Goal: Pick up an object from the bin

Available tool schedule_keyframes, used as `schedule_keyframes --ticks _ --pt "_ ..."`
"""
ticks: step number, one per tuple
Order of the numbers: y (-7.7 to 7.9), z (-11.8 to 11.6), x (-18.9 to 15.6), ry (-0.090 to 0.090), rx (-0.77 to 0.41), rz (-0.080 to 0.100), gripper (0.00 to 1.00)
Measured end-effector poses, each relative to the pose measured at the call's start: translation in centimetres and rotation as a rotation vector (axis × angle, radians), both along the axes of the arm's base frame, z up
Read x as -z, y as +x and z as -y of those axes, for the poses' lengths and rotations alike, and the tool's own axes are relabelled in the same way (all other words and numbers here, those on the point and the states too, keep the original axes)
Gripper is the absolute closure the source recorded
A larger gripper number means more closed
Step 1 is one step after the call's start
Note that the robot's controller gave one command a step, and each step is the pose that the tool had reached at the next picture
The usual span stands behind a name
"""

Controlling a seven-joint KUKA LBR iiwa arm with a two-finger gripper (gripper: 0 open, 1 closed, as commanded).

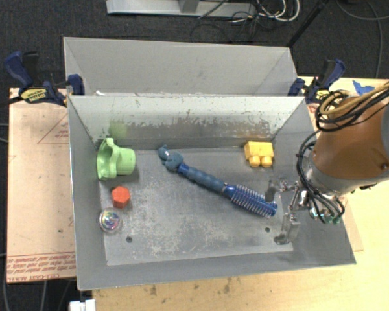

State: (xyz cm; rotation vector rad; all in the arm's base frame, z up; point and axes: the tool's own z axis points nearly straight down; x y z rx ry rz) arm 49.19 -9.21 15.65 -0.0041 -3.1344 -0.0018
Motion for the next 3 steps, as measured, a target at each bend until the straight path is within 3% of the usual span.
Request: schedule_keyframes --ticks 1,2,3 --pt "3.0 -1.5 7.4 -0.001 0.077 0.015 0.00" --pt "3.0 -1.5 7.1 -0.001 0.075 0.015 1.00" --pt "4.1 -2.0 2.7 -0.001 0.346 0.012 1.00"
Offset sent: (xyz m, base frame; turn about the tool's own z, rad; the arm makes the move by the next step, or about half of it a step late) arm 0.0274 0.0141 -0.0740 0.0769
